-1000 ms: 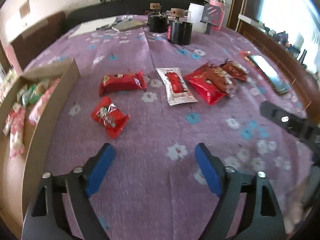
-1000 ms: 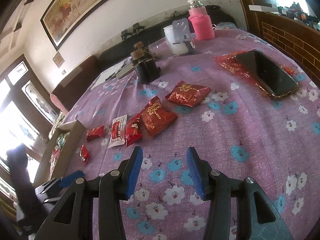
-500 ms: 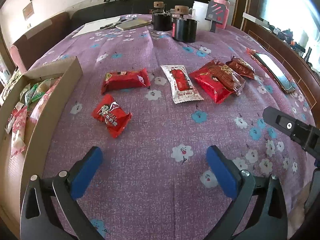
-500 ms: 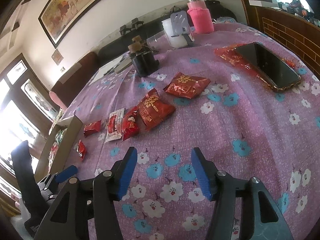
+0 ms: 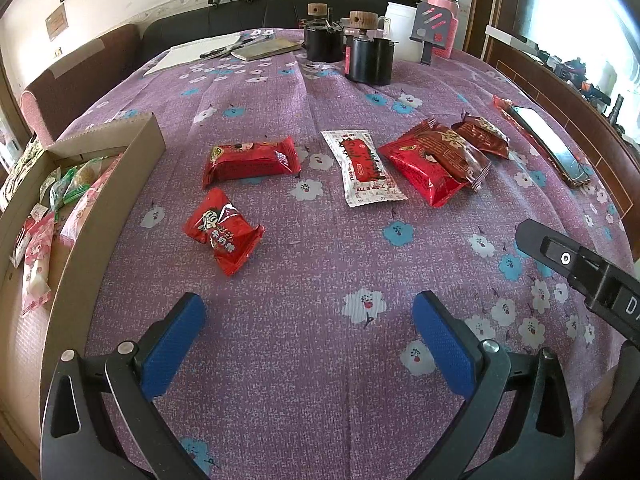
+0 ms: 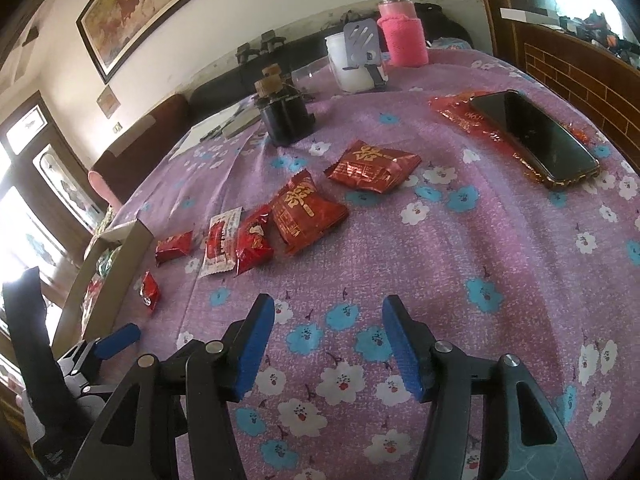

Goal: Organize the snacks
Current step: 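Move both open grippers back over the red snacks on the table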

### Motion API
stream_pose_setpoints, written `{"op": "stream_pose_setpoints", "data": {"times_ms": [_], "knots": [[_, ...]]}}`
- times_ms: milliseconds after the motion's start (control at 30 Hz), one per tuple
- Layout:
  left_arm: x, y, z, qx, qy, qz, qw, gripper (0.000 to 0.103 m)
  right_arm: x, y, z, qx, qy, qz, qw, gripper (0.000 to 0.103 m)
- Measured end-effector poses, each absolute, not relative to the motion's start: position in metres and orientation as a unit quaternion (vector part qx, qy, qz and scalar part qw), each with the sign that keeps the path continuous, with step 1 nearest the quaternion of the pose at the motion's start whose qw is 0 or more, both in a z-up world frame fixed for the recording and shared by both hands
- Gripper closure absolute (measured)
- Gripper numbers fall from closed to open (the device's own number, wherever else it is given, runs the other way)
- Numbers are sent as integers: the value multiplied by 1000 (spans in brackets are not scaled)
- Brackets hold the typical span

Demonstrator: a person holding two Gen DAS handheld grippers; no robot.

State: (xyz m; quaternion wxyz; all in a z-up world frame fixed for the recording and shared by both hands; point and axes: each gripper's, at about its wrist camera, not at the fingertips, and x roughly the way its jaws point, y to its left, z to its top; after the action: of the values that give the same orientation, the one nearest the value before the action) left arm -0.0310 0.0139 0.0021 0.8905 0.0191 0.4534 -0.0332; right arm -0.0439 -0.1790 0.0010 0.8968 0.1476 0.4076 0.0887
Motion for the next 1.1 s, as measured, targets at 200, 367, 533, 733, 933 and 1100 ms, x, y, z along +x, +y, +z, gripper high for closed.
{"op": "stream_pose_setpoints", "data": {"times_ms": [200,367,533,733,933,1100], "knots": [[-31,14,2,19,453,-33,890,0,-41,-177,-1,147,413,96,894,44],[-31,13,1,19,454,-33,890,0,-41,-178,-1,150,413,98,893,43],[-31,13,1,19,454,-33,890,0,-42,-180,-1,156,412,98,892,43],[-31,13,1,19,454,-32,890,0,-42,-181,-1,158,413,101,891,42],[-31,13,1,19,454,-32,890,0,-42,-182,-1,164,413,101,890,42],[-29,12,1,12,455,-21,890,0,-41,-182,-1,165,414,106,889,38]]}}
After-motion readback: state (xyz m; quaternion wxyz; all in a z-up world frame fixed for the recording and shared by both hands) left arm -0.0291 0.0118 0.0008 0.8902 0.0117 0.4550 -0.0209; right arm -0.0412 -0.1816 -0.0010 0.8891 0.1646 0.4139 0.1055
